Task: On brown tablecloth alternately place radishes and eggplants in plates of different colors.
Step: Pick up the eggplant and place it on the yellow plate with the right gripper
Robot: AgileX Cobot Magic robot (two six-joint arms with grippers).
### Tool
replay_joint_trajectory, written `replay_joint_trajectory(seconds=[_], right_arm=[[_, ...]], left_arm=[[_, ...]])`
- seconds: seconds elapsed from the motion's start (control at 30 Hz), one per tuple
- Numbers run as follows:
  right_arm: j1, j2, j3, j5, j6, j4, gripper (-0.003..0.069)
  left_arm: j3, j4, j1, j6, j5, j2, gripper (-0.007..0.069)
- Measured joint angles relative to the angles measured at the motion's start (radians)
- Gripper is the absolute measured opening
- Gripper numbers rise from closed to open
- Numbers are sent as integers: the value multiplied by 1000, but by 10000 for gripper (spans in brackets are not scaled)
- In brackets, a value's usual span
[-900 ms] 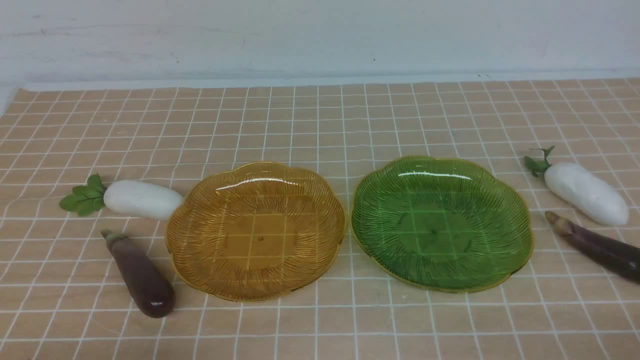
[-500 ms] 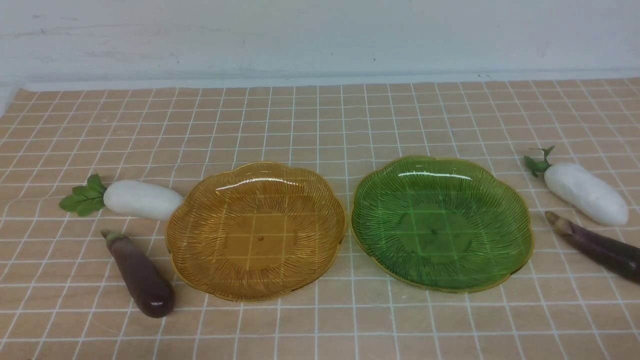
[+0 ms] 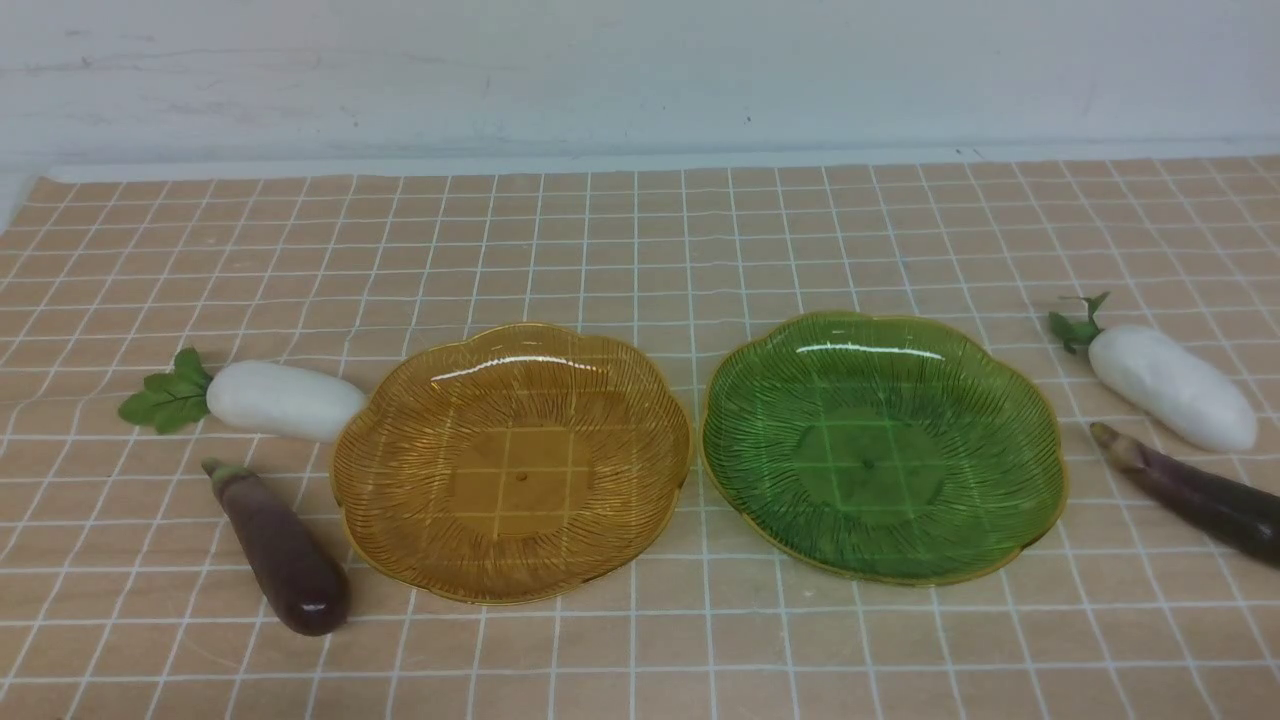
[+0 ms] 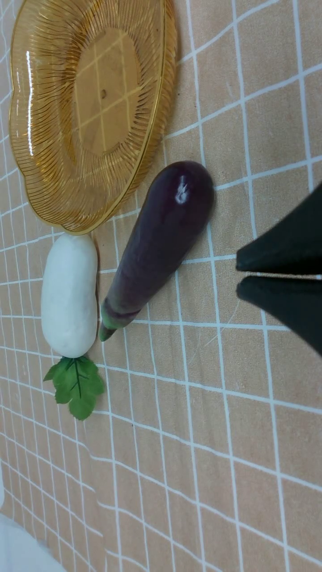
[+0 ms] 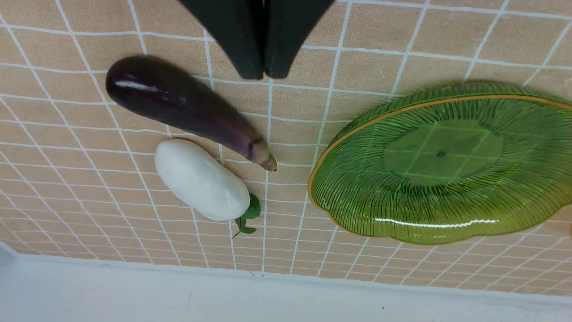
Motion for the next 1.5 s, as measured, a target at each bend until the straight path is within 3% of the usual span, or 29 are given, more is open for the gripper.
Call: replay_joint_trajectory(seconds=[0.53, 0.73, 0.83, 0.93, 1.07, 1.27, 1.37, 1.5], right_arm=[[0, 0, 0, -9, 13, 21, -15], [0, 0, 0, -31, 311, 577, -15], [0, 0, 0, -26, 339, 724, -15], [0, 0, 0, -27, 321, 793, -15], [0, 0, -27, -22, 196, 813, -15], [0, 12, -237, -7, -47, 793, -15], [0, 109, -397, 72, -123, 714, -15], [0, 291, -524, 264, -92, 536, -14]], left_arm=[[0, 2, 0, 0, 0, 0, -2], [0, 2, 0, 0, 0, 0, -2], [0, 2, 0, 0, 0, 0, -2], [0, 2, 0, 0, 0, 0, -2], [0, 2, 0, 0, 0, 0, -2], [0, 2, 0, 0, 0, 0, -2], [0, 2, 0, 0, 0, 0, -2], [0, 2, 0, 0, 0, 0, -2]])
